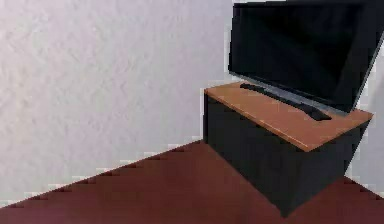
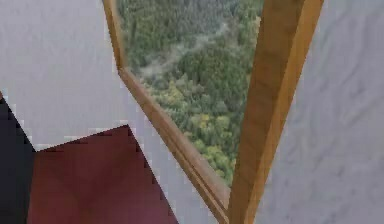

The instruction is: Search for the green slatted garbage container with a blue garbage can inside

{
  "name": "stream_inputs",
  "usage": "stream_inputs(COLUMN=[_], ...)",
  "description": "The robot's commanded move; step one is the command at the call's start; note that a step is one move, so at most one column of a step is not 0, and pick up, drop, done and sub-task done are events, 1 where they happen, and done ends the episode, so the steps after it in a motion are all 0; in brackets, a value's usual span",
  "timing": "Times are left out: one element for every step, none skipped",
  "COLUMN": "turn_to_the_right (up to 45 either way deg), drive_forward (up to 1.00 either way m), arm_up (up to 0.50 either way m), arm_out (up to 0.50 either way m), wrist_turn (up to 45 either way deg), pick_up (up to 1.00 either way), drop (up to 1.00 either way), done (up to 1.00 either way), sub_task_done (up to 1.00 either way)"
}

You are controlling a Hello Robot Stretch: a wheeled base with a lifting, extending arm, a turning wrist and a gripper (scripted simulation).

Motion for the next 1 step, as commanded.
stream_inputs(turn_to_the_right=[-45.0], drive_forward=[0.0], arm_up=[0.0], arm_out=[0.0], wrist_turn=[0.0], pick_up=[0.0], drop=[0.0], done=[0.0], sub_task_done=[0.0])
